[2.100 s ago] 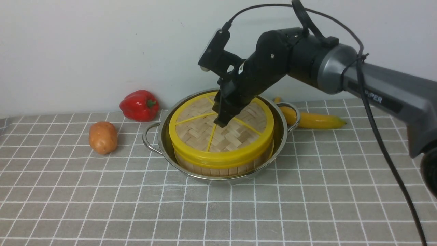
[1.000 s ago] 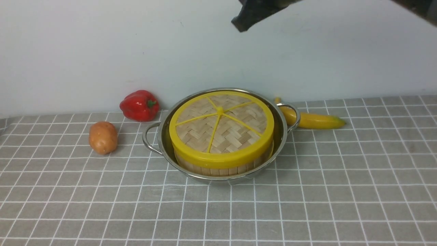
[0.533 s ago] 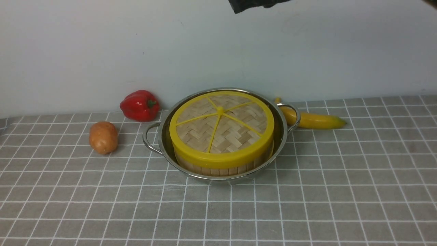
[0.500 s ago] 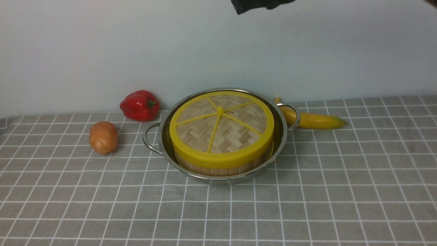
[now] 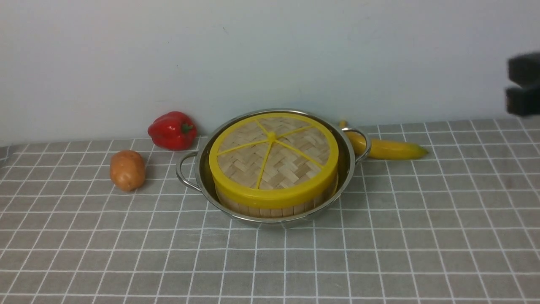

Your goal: Place the steamer in the pot on the grey tablecloth, and put the lid on the steamer.

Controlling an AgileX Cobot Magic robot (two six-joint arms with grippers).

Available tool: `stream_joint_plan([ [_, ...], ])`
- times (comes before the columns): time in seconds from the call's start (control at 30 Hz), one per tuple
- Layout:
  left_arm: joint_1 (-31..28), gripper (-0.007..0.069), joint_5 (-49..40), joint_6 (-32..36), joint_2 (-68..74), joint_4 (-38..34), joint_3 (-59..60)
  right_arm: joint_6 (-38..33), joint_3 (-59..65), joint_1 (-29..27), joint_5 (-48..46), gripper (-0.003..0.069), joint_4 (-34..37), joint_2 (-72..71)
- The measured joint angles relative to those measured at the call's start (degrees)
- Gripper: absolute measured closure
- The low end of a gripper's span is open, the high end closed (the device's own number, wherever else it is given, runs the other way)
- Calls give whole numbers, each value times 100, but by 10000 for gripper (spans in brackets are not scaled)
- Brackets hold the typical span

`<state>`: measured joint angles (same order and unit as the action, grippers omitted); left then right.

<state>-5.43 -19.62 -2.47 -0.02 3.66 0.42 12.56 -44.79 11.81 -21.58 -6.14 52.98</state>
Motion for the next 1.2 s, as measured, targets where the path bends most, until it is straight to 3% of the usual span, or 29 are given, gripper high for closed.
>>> stream_joint_plan([
  [0.3,0,382,0,5,0,0,0,284,3044,-1183,1712,617,-19,-3283],
  [0.5,0,382,0,5,0,0,0,284,4116,-1265,1962,605,-73,-4647],
  [0.73,0,382,0,5,0,0,0,493,4521,-1265,1632,589,-142,-5270],
  [1.0,0,382,0,5,0,0,0,601,4531,-1265,262,566,-136,-5275],
  [1.2,0,382,0,-1,0,0,0,538,4531,-1265,189,551,-126,-5275],
])
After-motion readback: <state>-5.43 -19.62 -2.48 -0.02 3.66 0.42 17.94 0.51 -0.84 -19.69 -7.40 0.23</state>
